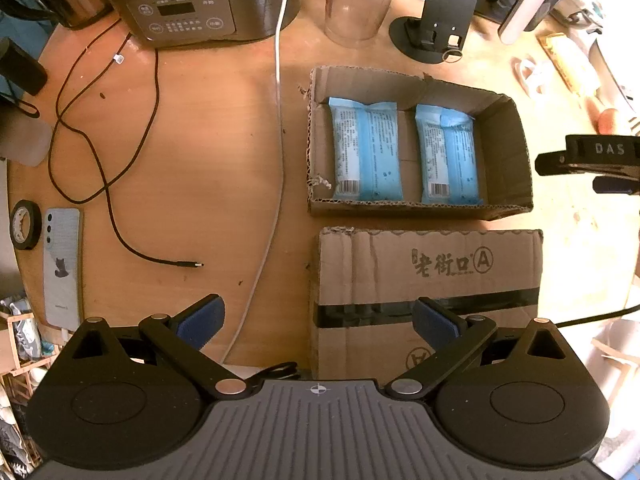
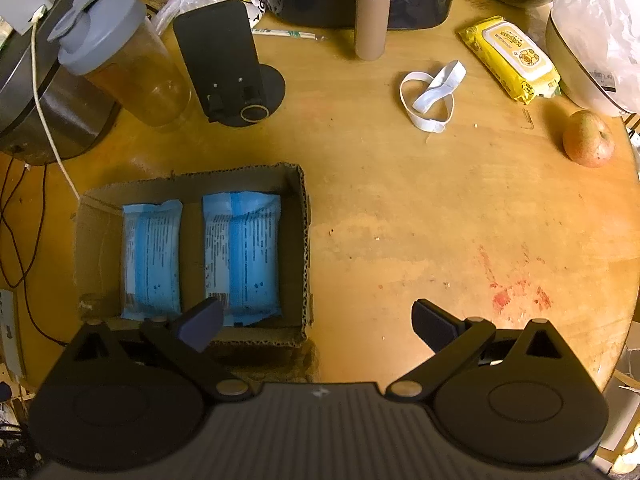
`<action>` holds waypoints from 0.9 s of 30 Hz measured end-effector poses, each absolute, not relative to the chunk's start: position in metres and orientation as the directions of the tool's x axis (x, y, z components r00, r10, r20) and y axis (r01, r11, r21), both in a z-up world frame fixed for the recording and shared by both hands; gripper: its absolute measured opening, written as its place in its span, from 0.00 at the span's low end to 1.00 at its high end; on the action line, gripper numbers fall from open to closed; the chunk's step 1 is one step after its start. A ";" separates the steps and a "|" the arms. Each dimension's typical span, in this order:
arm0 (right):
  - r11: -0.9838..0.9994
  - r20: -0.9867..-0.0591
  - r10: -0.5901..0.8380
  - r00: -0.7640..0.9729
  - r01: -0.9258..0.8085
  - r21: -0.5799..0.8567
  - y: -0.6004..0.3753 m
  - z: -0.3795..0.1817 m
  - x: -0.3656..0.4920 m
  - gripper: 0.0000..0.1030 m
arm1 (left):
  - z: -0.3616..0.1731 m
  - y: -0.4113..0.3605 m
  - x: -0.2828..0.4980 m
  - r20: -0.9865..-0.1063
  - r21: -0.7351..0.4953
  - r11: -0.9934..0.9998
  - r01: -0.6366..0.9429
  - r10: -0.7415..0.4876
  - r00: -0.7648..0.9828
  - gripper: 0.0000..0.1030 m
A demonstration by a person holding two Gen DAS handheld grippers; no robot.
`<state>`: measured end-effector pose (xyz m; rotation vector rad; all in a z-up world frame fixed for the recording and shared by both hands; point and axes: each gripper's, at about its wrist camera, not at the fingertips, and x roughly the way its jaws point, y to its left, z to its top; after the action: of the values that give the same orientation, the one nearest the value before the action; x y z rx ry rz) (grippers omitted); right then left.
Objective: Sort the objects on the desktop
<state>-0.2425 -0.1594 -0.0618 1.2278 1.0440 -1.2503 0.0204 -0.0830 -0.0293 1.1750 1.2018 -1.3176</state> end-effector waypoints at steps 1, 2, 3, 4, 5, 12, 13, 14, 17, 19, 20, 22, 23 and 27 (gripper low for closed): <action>-0.070 -0.992 -0.098 0.074 0.994 0.081 -0.158 -0.062 -0.242 1.00 | -0.029 -0.083 0.020 -0.996 -0.068 -0.049 0.996 -0.046 -0.071 1.00; -0.068 -0.992 -0.097 0.075 0.994 0.081 -0.157 -0.062 -0.242 1.00 | -0.030 -0.083 0.020 -0.996 -0.068 -0.049 0.996 -0.045 -0.071 1.00; -0.066 -0.993 -0.096 0.075 0.994 0.082 -0.155 -0.062 -0.241 1.00 | -0.030 -0.083 0.020 -0.996 -0.068 -0.048 0.996 -0.045 -0.071 1.00; -0.064 -0.993 -0.094 0.076 0.995 0.082 -0.154 -0.062 -0.241 1.00 | -0.030 -0.083 0.020 -0.996 -0.068 -0.048 0.997 -0.045 -0.071 1.00; -0.063 -0.993 -0.092 0.077 0.995 0.082 -0.152 -0.062 -0.240 1.00 | -0.030 -0.083 0.020 -0.996 -0.068 -0.048 0.997 -0.045 -0.071 1.00; -0.057 -0.993 -0.086 0.083 0.994 0.088 -0.142 -0.061 -0.236 1.00 | -0.030 -0.083 0.020 -0.997 -0.070 -0.047 0.996 -0.043 -0.072 1.00; -0.057 -0.993 -0.085 0.084 0.994 0.089 -0.140 -0.061 -0.236 1.00 | -0.030 -0.083 0.020 -0.997 -0.070 -0.047 0.996 -0.042 -0.072 1.00; -0.058 -0.993 -0.084 0.085 0.994 0.090 -0.139 -0.061 -0.235 1.00 | -0.030 -0.083 0.020 -0.996 -0.070 -0.047 0.996 -0.043 -0.072 1.00; -0.058 -0.993 -0.082 0.087 0.994 0.092 -0.134 -0.060 -0.234 1.00 | -0.030 -0.083 0.020 -0.996 -0.071 -0.047 0.996 -0.043 -0.073 1.00; -0.057 -0.993 -0.078 0.087 0.994 0.092 -0.130 -0.060 -0.233 1.00 | -0.030 -0.082 0.020 -0.996 -0.071 -0.047 0.996 -0.044 -0.073 1.00; -0.056 -0.993 -0.076 0.089 0.994 0.093 -0.128 -0.060 -0.232 1.00 | -0.031 -0.082 0.020 -0.996 -0.071 -0.047 0.996 -0.043 -0.073 1.00; -0.055 -0.993 -0.072 0.091 0.994 0.095 -0.125 -0.060 -0.231 1.00 | -0.031 -0.082 0.020 -0.996 -0.072 -0.047 0.996 -0.043 -0.074 1.00; -0.056 -0.993 -0.070 0.091 0.994 0.095 -0.124 -0.060 -0.231 1.00 | -0.031 -0.082 0.020 -0.996 -0.072 -0.048 0.996 -0.043 -0.074 1.00; -0.058 -0.993 -0.067 0.095 0.993 0.099 -0.118 -0.059 -0.229 1.00 | -0.032 -0.082 0.019 -0.996 -0.073 -0.051 0.996 -0.042 -0.075 1.00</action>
<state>-0.2294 -0.1181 -0.0591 1.2511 1.0609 -1.2109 0.0193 -0.0817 -0.0315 1.1768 1.2071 -1.3212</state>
